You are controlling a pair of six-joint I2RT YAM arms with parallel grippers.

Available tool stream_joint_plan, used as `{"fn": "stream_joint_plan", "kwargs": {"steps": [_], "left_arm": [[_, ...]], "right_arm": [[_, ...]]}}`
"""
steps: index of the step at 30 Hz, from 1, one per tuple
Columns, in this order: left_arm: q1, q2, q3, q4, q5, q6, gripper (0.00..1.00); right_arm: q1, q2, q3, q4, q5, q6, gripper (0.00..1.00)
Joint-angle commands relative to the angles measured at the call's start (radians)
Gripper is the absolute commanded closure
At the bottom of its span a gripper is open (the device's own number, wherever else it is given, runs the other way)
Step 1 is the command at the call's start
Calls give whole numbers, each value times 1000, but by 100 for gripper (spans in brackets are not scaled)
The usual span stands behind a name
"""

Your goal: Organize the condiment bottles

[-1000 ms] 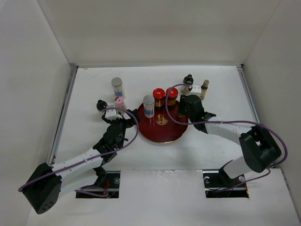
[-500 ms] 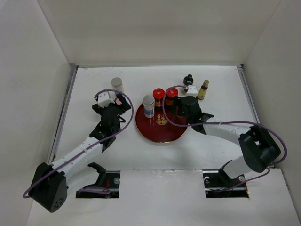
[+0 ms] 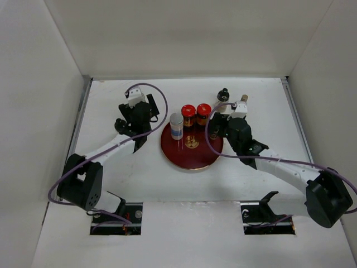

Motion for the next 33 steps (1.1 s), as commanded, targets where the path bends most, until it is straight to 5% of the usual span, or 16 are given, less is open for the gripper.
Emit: {"fn": "stream_joint_plan", "kwargs": {"steps": [1,20,26,33], "left_arm": [[24,48,113,57,9,65,11],[141,355,382,36,61,82,9],[153,377,396,34,78,85,33],[155,403,391,16,110,65,24]], "right_arm": [[2,4,-9,52,-2,20,8],[-6,48,-23,107,-34,25,7],[-15,47,-29,117,-34,26,7],[-16,32,-35,118,-34,26,7]]}}
